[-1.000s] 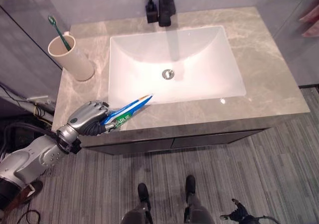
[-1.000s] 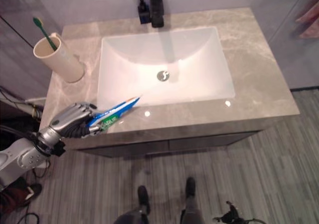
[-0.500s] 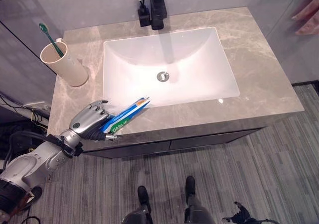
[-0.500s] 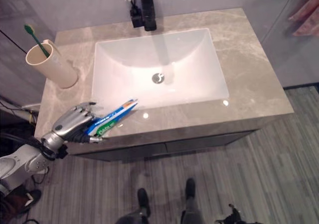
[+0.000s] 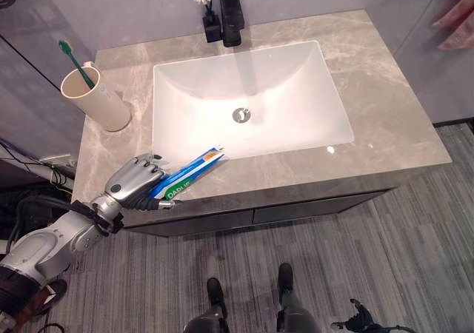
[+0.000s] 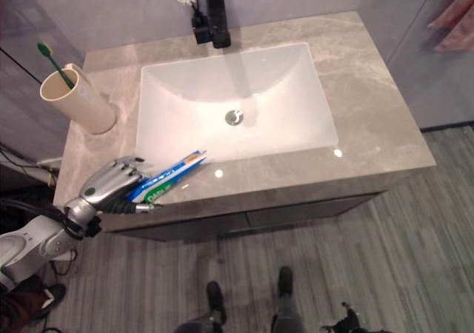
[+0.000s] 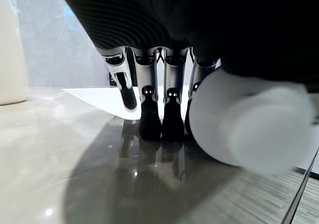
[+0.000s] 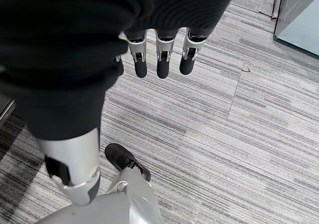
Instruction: Put brush and paste in cup on sink, flatten towel.
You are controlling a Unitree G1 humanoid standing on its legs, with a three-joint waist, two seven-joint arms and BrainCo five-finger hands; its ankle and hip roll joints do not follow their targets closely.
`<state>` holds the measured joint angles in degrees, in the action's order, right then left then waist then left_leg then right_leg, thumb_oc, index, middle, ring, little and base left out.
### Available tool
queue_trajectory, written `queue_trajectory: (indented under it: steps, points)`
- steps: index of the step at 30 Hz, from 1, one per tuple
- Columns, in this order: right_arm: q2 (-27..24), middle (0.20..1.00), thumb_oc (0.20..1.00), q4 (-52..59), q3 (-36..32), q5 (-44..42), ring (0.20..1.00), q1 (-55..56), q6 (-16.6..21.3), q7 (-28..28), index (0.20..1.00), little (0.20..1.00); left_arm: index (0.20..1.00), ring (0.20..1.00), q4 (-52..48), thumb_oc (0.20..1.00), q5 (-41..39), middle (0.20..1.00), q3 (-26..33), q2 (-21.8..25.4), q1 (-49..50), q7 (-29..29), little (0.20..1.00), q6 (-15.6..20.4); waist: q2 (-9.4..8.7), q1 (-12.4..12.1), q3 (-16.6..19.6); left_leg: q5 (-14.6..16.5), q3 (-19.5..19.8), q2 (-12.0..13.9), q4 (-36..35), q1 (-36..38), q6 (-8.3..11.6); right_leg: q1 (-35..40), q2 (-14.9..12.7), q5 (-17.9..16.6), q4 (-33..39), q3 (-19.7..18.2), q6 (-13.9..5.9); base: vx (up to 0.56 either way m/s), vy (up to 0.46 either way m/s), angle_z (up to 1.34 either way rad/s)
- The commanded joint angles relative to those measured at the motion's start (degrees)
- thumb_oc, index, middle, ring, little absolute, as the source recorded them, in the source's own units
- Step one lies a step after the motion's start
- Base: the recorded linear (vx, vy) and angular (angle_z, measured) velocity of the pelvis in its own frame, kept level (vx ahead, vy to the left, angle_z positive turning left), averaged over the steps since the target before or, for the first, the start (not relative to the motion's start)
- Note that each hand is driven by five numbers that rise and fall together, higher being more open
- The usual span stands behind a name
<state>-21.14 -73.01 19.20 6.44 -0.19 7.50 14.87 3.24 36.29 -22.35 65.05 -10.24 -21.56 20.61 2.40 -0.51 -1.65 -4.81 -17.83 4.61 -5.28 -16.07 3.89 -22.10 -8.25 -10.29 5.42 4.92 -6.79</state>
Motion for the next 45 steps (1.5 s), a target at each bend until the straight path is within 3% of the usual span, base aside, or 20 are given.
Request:
queue_trajectory:
  steps: [1, 2, 17, 26, 32, 40, 45]
  points:
    - [-1.0, 1.000, 1.000, 0.8, -0.5, -0.7, 1.000, 0.3, 0.3, 1.3, 1.000, 1.000, 0.426, 0.426, 2.4, 0.426, 6.9, 0.426, -5.8, 1.1, 2.2, 1.4, 0.426, -1.4, -1.24, 2.7, -0.4, -2.2, 6.0, 4.5, 0.3, -2.4, 3.54, -1.0, -4.1, -2.6, -0.4, -1.3, -3.11, 0.00, 0.000, 0.00]
    - [-1.1, 1.000, 1.000, 0.4, -0.7, -0.9, 1.000, 0.3, 0.4, 1.4, 1.000, 1.000, 0.203, 0.203, 2.8, 0.203, 8.6, 0.203, -6.5, 1.7, 1.4, 1.2, 0.203, -1.6, -0.94, 2.8, -0.2, -2.2, 6.1, 4.5, 0.3, -2.3, 3.56, -0.9, -4.0, -2.4, -0.4, -1.5, -3.03, 0.00, 0.000, 0.00]
    - [-1.4, 1.000, 1.000, -0.6, -3.1, -1.7, 1.000, 0.7, 0.4, 1.5, 1.000, 1.000, 0.200, 0.200, 7.6, 0.200, 13.2, 0.200, -11.4, 1.6, -2.2, 0.5, 0.200, -2.4, 0.48, 2.9, 2.6, -1.9, 6.8, 5.4, 0.3, 0.8, 4.00, 2.4, -2.7, -0.9, -0.4, -2.2, -2.33, 0.02, -0.031, 0.00]
    - [-1.1, 1.000, 1.000, -3.2, -7.2, -4.0, 1.000, 1.3, 0.2, 2.3, 1.000, 1.000, 0.200, 0.200, 12.9, 0.200, 15.2, 0.200, -12.5, 0.0, -5.3, -2.0, 0.200, -4.3, 0.09, 2.7, 4.7, -1.7, 7.3, 6.0, 0.3, 5.2, 4.46, 7.6, -2.1, 0.3, -0.4, -0.9, -2.09, 0.04, -0.037, 0.05]
    - [-1.0, 1.000, 1.000, -4.4, -11.5, -8.8, 1.000, 1.5, 0.2, 2.5, 1.000, 1.000, 0.200, 0.200, 13.4, 0.200, 15.0, 0.200, -4.7, 2.5, -5.5, -5.0, 0.200, -7.1, -1.49, 2.3, 6.8, -1.7, 7.5, 6.5, 0.3, 8.9, 4.62, 11.8, -1.7, 0.8, -0.4, 0.3, -2.07, 0.02, -0.024, 0.10]
    - [-2.5, 1.000, 1.000, -3.0, -16.0, -15.8, 1.000, 1.8, 1.2, 2.8, 1.000, 1.000, 0.200, 0.200, 11.9, 0.200, 15.4, 0.200, 0.2, 5.2, -8.3, -7.0, 0.200, -9.0, -2.90, 2.7, 8.3, -1.3, 7.2, 6.8, 0.3, 11.5, 4.68, 14.3, -1.5, 1.2, -0.4, 0.6, -2.20, 0.01, -0.003, 0.02]
    - [-7.9, 1.000, 1.000, 0.9, -26.8, -24.1, 1.000, 2.1, 3.0, 6.4, 1.000, 1.000, 0.200, 0.200, 5.1, 0.200, 14.3, 0.200, 6.1, 9.0, -12.4, -9.1, 0.200, -9.2, -3.27, 3.5, 9.3, -0.5, 7.4, 6.8, 0.3, 12.6, 4.71, 15.7, -1.4, 1.7, -0.4, 0.9, -2.46, 0.00, 0.000, 0.00]
